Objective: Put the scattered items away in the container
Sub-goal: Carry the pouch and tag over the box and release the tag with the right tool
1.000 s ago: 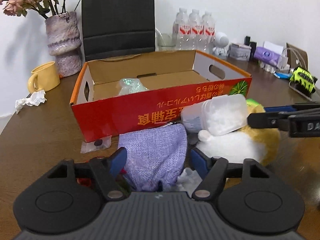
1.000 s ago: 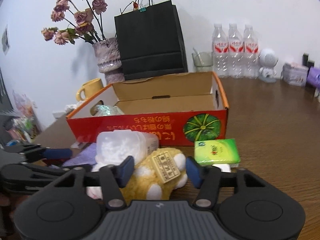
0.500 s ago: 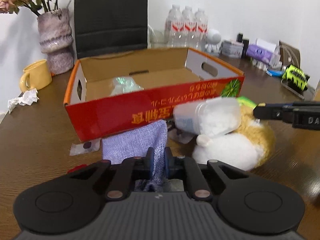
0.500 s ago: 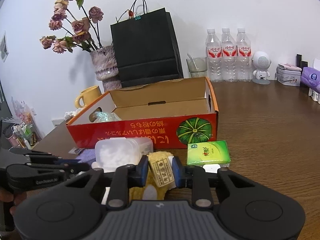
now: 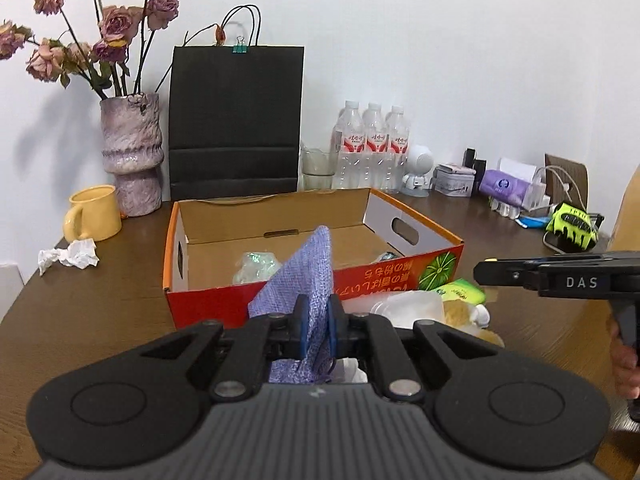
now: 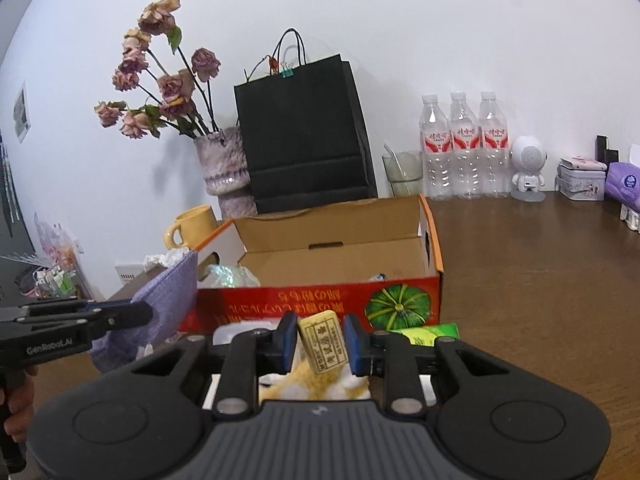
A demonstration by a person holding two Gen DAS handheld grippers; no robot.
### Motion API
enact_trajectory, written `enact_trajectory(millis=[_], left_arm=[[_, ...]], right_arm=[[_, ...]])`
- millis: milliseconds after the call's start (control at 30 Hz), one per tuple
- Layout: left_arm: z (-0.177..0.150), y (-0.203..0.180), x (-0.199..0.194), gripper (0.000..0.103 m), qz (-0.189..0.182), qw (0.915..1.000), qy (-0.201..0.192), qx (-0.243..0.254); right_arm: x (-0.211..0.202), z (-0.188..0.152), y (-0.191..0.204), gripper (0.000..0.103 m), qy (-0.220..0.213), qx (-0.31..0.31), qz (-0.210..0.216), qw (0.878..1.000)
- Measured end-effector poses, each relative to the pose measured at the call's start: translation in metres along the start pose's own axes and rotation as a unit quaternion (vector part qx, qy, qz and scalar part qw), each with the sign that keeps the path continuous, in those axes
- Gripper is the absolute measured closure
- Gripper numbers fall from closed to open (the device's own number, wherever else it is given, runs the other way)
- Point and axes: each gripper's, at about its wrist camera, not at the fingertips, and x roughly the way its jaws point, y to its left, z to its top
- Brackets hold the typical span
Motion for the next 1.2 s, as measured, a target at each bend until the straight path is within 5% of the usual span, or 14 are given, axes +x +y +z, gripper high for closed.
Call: enact_trajectory(millis=[867, 1067, 1200], left_arm=[[0.068, 0.031, 0.034, 0.095, -0.046, 0.9925, -0.079, -0.081], [0.091, 0.048, 0.064, 0.097, -0.036, 0.9858, -0.113, -0.119], [0.094, 0.059, 0.098, 0.097, -0.027, 0.9863, -0.087, -0.138]], right_arm=[[0.065, 0.075, 0.009, 0.079, -0.025, -0.001, 0.016, 1.0], [0.097, 0.088, 0.0, 0.079, -0.016, 0.005, -0.013, 1.0], [0.131, 0.09, -0.01, 0.079, 0.015, 0.014, -0.028, 0.999]])
